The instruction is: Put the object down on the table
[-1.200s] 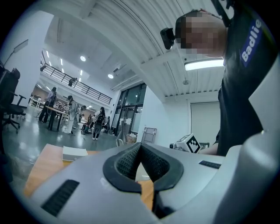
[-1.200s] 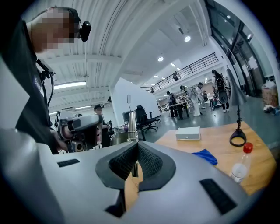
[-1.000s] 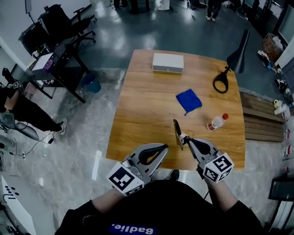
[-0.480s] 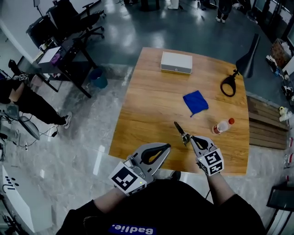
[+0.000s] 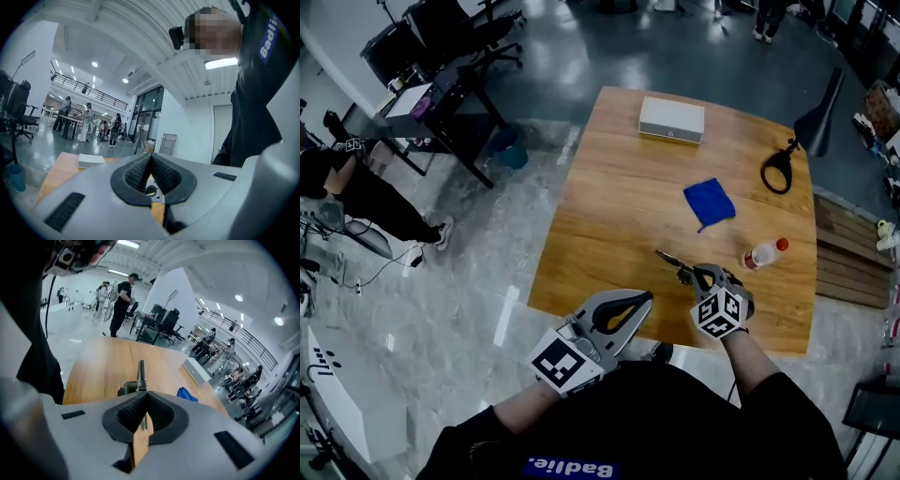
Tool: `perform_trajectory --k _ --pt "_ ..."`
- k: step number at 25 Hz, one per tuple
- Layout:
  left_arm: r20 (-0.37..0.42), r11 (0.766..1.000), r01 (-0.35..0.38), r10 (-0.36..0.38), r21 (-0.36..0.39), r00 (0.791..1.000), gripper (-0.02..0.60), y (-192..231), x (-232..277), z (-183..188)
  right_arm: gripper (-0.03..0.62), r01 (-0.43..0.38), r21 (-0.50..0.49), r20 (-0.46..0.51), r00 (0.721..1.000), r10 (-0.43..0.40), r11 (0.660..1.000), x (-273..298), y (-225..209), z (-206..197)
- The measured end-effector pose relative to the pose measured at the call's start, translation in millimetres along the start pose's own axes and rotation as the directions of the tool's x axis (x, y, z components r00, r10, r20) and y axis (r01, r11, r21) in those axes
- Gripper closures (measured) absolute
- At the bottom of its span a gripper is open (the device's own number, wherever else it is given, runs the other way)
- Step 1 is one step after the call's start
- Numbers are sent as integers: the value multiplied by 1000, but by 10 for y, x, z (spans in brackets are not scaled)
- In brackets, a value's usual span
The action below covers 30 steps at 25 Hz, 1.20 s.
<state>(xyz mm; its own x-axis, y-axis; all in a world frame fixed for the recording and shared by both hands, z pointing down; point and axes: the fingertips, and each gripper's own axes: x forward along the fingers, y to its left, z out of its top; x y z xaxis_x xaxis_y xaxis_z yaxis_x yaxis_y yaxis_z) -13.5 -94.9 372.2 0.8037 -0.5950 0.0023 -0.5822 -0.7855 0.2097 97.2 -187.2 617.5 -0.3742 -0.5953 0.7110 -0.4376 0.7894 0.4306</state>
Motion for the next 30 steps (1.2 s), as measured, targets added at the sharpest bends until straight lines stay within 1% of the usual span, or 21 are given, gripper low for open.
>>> perform_trajectory --k 3,7,15,19,24,30 --pt "-4 1000 -9 9 -2 1000 574 24 -33 -12 589 -14 -99 -67 998 7 995 190 78 -121" --pt "-11 1000 -17 17 3 1000 574 42 -81 -34 589 -44 -211 -134 991 15 976 427 211 -265" --pt "-52 1000 -24 24 0 998 574 42 -118 -109 589 -78 -361 -222 975 -5 929 777 340 -474" --pt "-65 999 -32 32 -7 997 574 51 -134 -157 589 -77 -404 -224 974 -17 912 838 381 -499" --pt "-72 1000 -19 19 -5 997 574 11 -121 -185 589 -80 -434 -227 974 -23 898 854 467 -532" --pt "-75 1000 -12 12 0 997 574 5 -122 -197 579 -120 -421 -242 970 16 899 891 629 -560"
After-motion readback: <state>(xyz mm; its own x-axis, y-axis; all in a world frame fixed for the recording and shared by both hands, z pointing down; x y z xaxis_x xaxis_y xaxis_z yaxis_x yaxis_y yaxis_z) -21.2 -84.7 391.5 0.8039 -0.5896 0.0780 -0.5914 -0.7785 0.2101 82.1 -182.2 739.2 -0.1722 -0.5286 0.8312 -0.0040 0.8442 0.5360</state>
